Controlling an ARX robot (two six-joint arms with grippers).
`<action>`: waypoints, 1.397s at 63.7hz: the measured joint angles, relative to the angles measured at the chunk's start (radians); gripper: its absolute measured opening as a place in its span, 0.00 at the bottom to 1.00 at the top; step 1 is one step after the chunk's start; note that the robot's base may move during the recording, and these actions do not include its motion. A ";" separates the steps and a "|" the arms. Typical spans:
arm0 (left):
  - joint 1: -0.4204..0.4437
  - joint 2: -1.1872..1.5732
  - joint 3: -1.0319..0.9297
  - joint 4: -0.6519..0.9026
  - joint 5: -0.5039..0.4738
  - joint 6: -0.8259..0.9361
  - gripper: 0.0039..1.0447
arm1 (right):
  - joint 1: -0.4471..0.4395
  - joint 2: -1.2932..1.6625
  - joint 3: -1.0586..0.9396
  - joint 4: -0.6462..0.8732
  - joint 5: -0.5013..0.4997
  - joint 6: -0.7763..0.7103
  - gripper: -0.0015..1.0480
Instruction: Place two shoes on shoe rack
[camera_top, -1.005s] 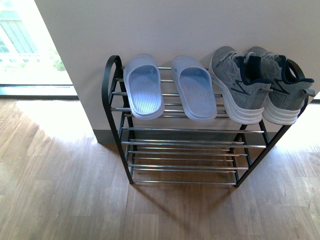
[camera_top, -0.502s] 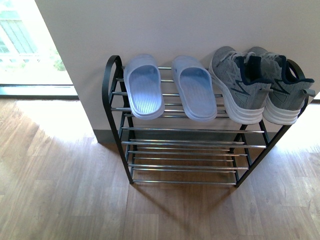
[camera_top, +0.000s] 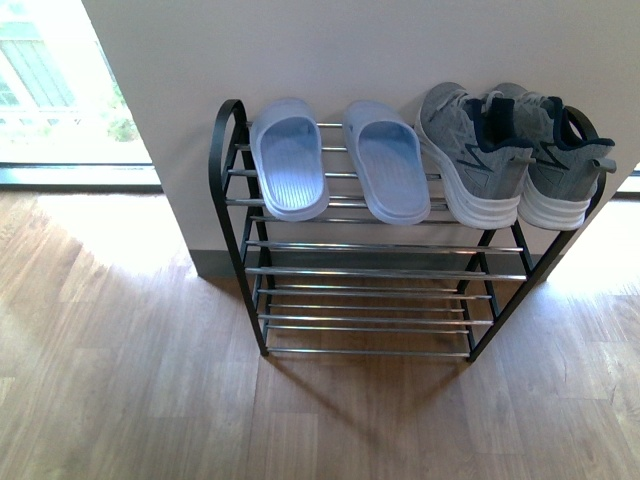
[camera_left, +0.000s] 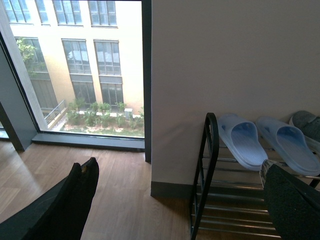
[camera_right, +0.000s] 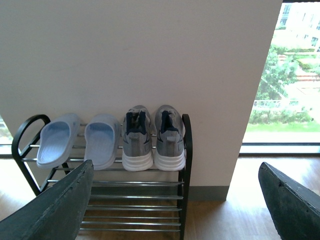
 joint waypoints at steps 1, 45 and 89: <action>0.000 0.000 0.000 0.000 0.000 0.000 0.91 | 0.000 0.000 0.000 0.000 0.000 0.000 0.91; 0.000 0.000 0.000 0.000 0.000 0.000 0.91 | 0.000 0.000 0.000 0.000 0.001 0.000 0.91; 0.000 0.000 0.000 0.000 0.000 0.000 0.91 | 0.000 0.000 0.000 0.000 0.000 0.000 0.91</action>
